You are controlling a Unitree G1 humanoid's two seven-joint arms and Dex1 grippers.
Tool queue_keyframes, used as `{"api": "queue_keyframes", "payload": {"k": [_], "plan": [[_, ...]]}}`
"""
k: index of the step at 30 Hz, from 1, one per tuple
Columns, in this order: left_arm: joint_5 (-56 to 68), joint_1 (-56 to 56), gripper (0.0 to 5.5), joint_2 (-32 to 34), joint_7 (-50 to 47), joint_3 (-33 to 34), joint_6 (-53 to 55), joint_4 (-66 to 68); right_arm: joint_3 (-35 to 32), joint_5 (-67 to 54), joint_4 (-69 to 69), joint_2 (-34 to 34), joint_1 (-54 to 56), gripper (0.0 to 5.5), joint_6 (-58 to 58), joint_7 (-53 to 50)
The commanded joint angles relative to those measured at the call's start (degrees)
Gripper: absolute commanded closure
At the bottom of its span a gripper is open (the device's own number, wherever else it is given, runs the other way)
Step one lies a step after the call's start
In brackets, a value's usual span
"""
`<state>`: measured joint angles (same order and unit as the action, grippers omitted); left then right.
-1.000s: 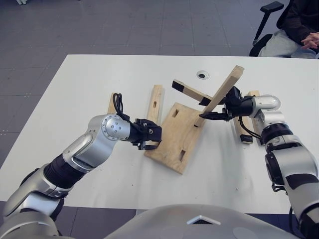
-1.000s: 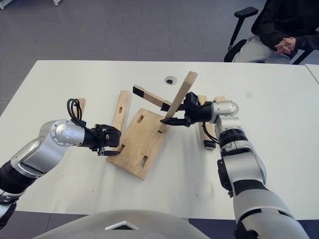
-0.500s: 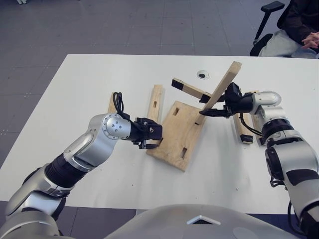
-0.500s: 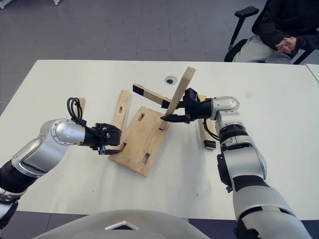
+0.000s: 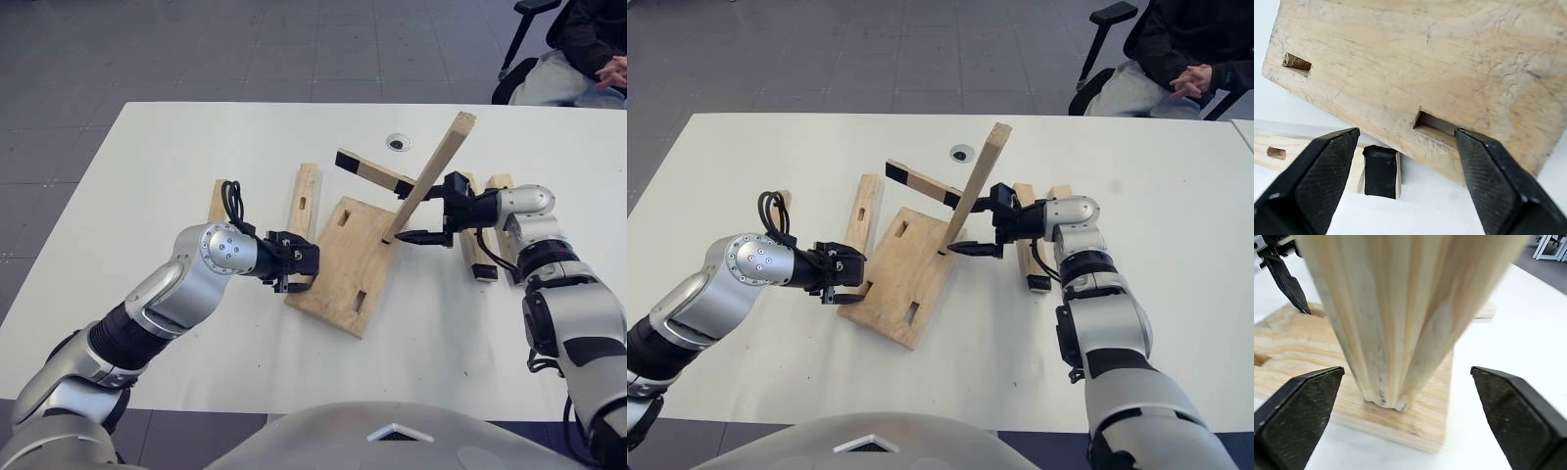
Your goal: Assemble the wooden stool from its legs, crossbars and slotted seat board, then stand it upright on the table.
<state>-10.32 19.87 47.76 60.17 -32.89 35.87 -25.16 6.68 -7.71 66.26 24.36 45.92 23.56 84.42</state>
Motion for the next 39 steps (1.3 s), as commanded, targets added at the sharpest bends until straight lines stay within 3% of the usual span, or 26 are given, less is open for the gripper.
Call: {"api": "queue_keyframes", "payload": {"k": [1,7,9,12,15,20,23,28,34,39], "plan": [[-0.7,-3.49,1.88,0.47,-0.5,-0.64,2.8,-0.35,-2.25,1.36,-2.85,6.65,3.94,0.03,1.87,-0.99],[0.2,-6.69,1.88,-1.68,-4.34,1.29,8.31,-2.93,-1.38,5.35,-6.16,15.65,3.73,0.03,4.35,-0.14],[0.64,-7.32,1.88,-3.52,-6.08,1.83,11.1,-3.79,-3.95,3.9,-7.14,16.08,4.66,0.03,3.9,-4.21],[1.09,-7.53,1.88,-6.27,-8.3,1.89,14.97,-5.22,-10.89,1.14,-8.99,14.51,8.3,0.03,-1.82,-23.08],[1.39,-7.83,1.88,-7.37,-9.77,1.89,17.38,-6.42,-16.24,-0.04,-12.58,11.54,12.43,0.03,-16.02,-45.58],[1.69,-8.66,1.88,-8.51,-11.56,1.49,19.8,-7.9,-20.57,-5.63,-39.38,1.67,13.82,0.03,-48.65,-68.96],[1.81,-9.2,1.88,-9.03,-12.55,1.45,20.84,-8.39,-22.44,-20.12,-62.01,-3.74,13.3,0.03,-70.94,-72.86],[2.03,-10.14,1.88,-10.09,-14.15,1.6,22.28,-9.02,-25.21,-33.01,-80.12,-9.02,9.74,0.03,-88.82,-79.1],[3.22,-10.64,1.88,-9.84,-15.92,1.55,23.8,-10.03,-28.73,-38.49,-89.99,-11.16,7.39,0.03,-101.16,-85.2],[4.35,-10.34,1.88,-9.94,-17.24,1.26,24.52,-10.09,-27.63,-36.57,-89.36,-10.34,5.92,0.03,-99.26,-85.37]]}}
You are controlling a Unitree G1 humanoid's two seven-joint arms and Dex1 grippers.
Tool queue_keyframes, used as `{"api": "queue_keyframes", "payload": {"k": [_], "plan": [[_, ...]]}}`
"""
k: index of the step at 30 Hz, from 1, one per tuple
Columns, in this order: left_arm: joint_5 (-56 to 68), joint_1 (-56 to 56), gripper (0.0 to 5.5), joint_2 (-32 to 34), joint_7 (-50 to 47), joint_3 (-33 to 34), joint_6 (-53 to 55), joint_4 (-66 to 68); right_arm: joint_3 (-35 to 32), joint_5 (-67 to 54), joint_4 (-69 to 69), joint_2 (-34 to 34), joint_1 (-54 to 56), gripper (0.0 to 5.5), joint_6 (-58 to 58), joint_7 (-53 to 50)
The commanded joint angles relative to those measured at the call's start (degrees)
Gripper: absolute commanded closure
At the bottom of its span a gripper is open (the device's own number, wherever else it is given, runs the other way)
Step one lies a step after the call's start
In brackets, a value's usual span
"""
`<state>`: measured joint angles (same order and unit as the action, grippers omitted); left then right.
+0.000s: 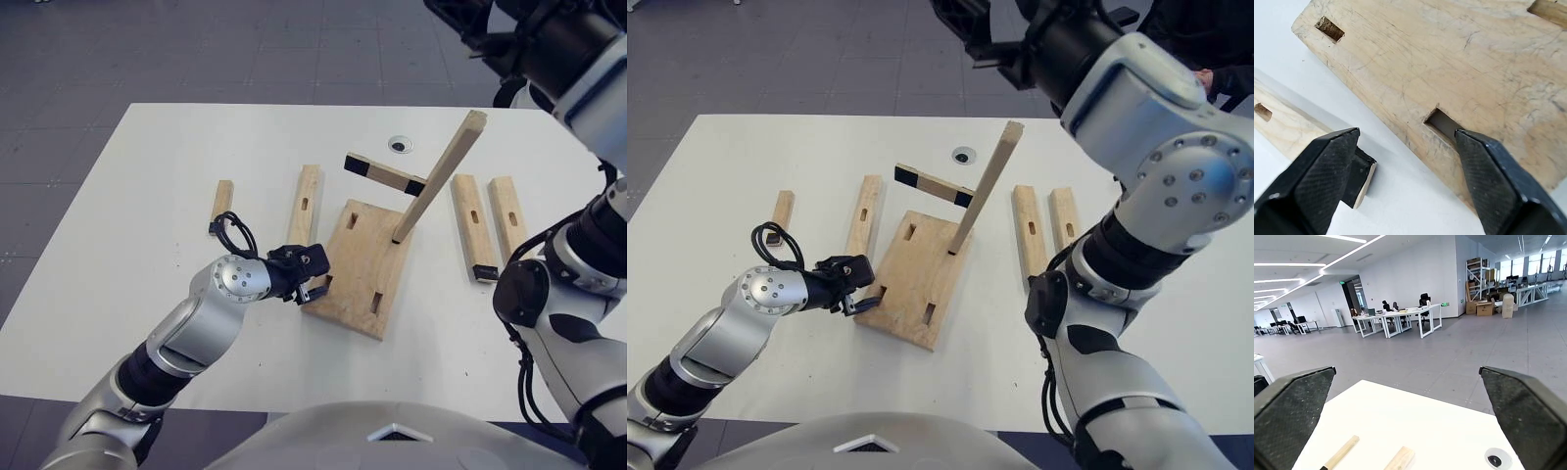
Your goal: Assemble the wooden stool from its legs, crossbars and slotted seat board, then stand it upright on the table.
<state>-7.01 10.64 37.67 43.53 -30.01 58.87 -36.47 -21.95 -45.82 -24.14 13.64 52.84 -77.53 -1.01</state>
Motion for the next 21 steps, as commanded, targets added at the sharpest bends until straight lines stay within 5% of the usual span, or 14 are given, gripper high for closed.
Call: {"api": "queue_keyframes", "payload": {"k": [1,6,14,19,21], "plan": [[1.21,-0.94,1.88,0.12,-0.76,-1.78,1.48,1.33,1.66,2.24,1.65,0.49,-1.36,0.03,2.86,0.3],[2.01,-0.32,1.88,0.31,-1.5,-2.19,1.32,1.64,4.35,5.63,3.76,1.59,-1.55,0.03,8.21,1.64],[2.88,-0.32,1.88,0.78,-2.43,-2.22,0.9,1.88,3.68,13.44,4.92,5.66,14.37,0.03,33.04,3.81],[3.37,-0.11,1.88,0.94,-2.81,-2.29,0.92,1.87,5.46,9.84,10.8,0.1,-3.4,0.03,13.95,-0.47],[3.6,0.11,1.88,0.89,-2.85,-2.29,1.16,1.79,11.35,8.5,10.7,-2.87,-18.31,0.03,5.75,1.01]]}}
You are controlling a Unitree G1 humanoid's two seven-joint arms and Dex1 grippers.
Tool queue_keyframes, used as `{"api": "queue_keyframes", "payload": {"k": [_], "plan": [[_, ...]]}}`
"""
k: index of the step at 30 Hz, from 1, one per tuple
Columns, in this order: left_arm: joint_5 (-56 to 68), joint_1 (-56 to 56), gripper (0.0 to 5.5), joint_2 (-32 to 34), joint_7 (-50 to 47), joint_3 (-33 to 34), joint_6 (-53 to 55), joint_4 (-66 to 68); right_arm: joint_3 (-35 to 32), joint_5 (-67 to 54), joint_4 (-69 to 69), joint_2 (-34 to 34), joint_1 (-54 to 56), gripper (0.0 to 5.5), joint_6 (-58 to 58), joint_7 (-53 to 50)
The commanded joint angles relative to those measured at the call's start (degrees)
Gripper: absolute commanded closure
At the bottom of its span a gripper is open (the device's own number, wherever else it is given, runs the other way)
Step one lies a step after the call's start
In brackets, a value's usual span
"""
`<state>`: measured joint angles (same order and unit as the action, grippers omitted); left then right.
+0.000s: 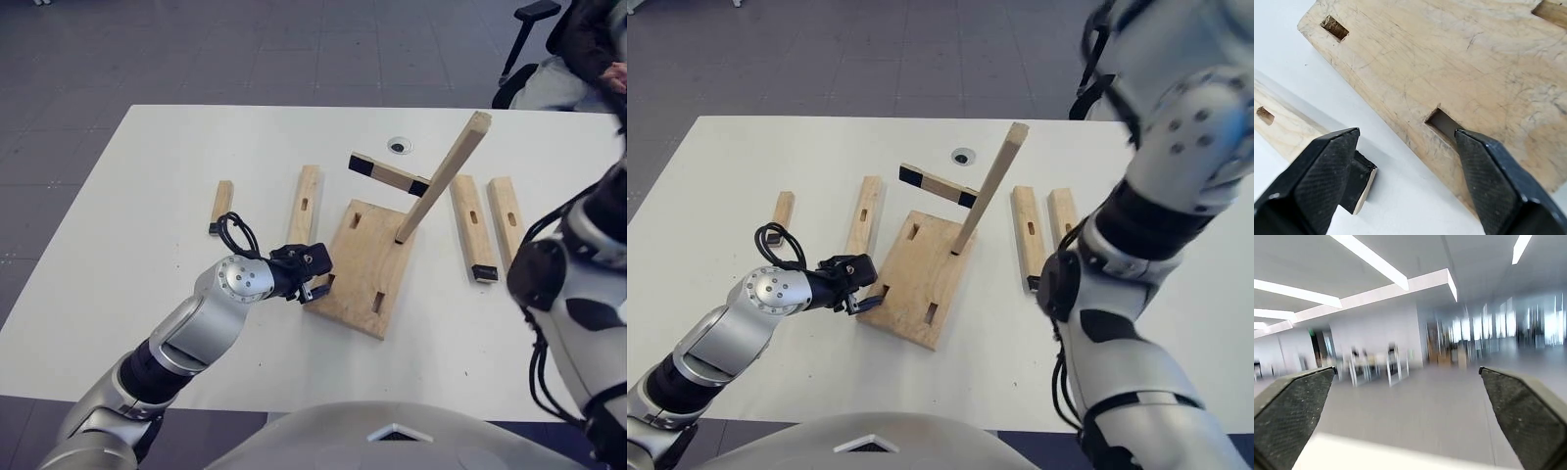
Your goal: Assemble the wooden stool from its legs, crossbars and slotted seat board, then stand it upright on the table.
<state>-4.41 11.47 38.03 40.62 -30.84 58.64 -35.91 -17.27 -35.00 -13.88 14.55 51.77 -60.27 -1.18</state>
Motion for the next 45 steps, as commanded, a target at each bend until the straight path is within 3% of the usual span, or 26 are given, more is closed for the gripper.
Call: {"api": "queue_keyframes", "payload": {"k": [1,3,5,11,16,28,34,36,45], "plan": [[1.13,-0.54,1.88,0.57,0.06,-1.54,1.37,1.3,9.69,-2.16,-0.88,-4.19,-23.26,0.03,-13.04,1.7],[1.4,-0.57,1.88,0.66,-0.26,-1.52,1.5,1.24,11.06,-2.64,-4.21,-5.65,-29.5,0.03,-14.5,1.35],[1.56,-0.94,1.88,0.43,-0.82,-1.57,1.88,1.03,9.22,-2.92,-5.2,-6.39,-28.93,0.03,-13.37,0.92],[2.19,-1.08,1.88,-0.43,-2.19,-1.48,2.71,1.05,-1.33,-6.61,-5.6,-6.75,-9.02,0.03,-0.79,0.63],[2.88,-4.26,1.88,-5.82,-7.98,2.09,7.34,0.91,-8.7,-12.41,-5.89,-0.88,5.16,0.03,1.4,-0.57],[0.8,0.15,1.88,-15.69,-24.25,6.81,26.4,-0.35,-8.79,-11.54,-6.65,3.17,6.63,0.03,6.42,-5.26],[-2.34,-0.18,1.88,-23.63,-34.31,16.31,27.09,4.57,-8.36,-11.42,-6.66,4.31,6.58,0.03,7.15,-6.4],[-2.97,-0.29,1.88,-29.17,-37.45,21.86,26.97,5.65,-7.92,-11.04,-6.22,4.84,6.31,0.03,7.56,-6.31],[1.18,7.58,1.88,-40.22,-37.85,25.84,33.69,-0.77,-6.5,-11.14,-5.28,5.28,4.67,0.03,8.77,-5.49]]}}
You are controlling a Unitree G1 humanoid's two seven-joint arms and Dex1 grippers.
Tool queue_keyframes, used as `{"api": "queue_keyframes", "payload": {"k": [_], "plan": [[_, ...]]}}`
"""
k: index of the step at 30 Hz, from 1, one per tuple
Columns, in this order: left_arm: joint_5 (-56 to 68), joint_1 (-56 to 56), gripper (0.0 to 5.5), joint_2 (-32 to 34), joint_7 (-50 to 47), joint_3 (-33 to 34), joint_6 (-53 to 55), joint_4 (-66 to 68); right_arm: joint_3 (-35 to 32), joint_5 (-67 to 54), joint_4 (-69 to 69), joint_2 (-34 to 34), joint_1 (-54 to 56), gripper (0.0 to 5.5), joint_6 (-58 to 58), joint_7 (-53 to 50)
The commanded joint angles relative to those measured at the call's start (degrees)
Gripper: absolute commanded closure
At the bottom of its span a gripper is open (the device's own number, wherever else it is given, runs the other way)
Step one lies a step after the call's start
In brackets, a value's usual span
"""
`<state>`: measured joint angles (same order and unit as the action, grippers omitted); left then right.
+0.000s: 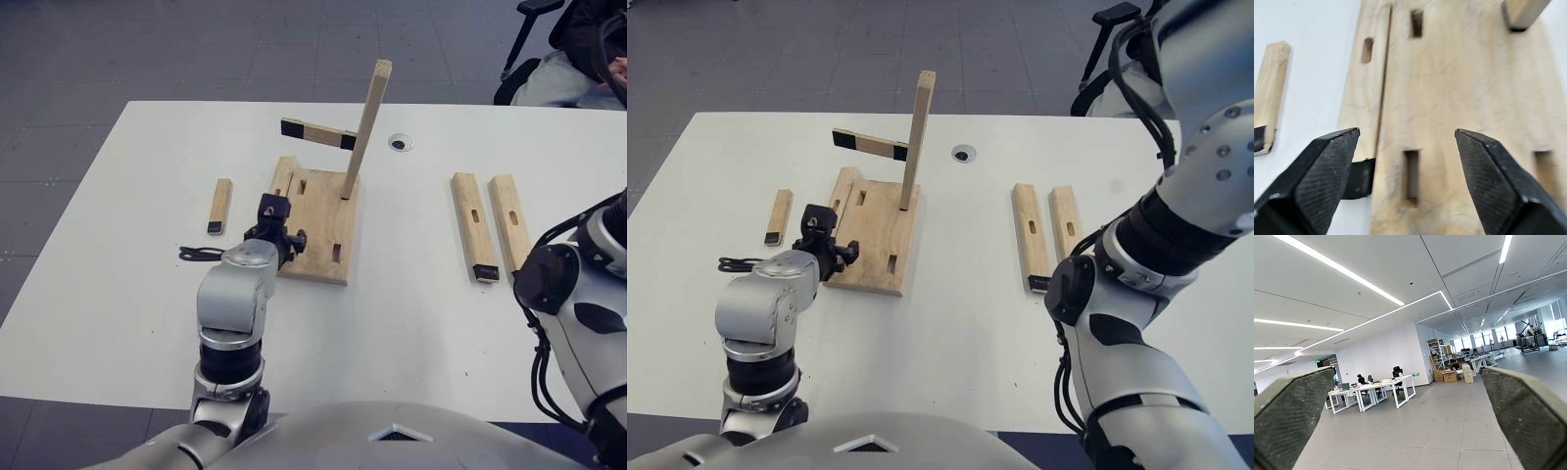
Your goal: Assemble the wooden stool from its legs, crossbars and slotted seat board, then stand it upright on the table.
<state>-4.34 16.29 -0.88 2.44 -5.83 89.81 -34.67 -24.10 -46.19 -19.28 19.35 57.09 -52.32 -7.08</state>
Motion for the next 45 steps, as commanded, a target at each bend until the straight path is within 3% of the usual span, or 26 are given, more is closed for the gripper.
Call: {"api": "queue_keyframes", "payload": {"k": [1,5,8,13,17,20,32,42,45], "plan": [[1.53,3.24,1.88,-1.18,0.36,0.88,2.61,-2.39,0.45,-0.01,0.11,0.37,-0.71,0.03,1.04,0.47],[3.26,7.18,1.88,0.68,1.25,1.22,2.59,-4.33,1.1,0.17,0.05,0.57,-1.29,0.03,1.55,0.77],[4.58,12.36,1.88,8.45,4.11,1.09,-1.9,-4.66,3.11,1.78,0.18,1.22,-3.08,0.03,1.6,1.65],[5.06,11.0,1.88,16.66,6.7,10.62,-10.06,-0.26,3.67,8.03,-0.25,8.36,-14.91,0.03,-5.5,0.28],[5.39,9.09,1.88,15.38,5.27,20.96,-12.28,-1.65,2.6,9.01,-2.95,10.86,-30.55,0.03,-12.11,2.85],[5.76,8.42,1.88,14.25,4.36,25.19,-12.68,-2.57,3.7,9.62,-2.46,12.31,-39.15,0.03,-14.54,6.43],[6.99,9.97,1.88,12.11,2.62,24.02,-10.54,-4.47,7.04,20.32,7.59,11.86,-52.52,0.03,-5.07,13.33],[7.59,12.62,1.88,12.11,2.02,23.27,-7.88,-5.36,8.9,23.87,12.43,10.22,-58.88,0.03,-4.73,16.53],[7.58,12.87,1.88,11.79,1.76,23.02,-7.23,-5.71,9.76,24.14,12.67,11.23,-59.09,0.56,-6.96,18.02]]}}
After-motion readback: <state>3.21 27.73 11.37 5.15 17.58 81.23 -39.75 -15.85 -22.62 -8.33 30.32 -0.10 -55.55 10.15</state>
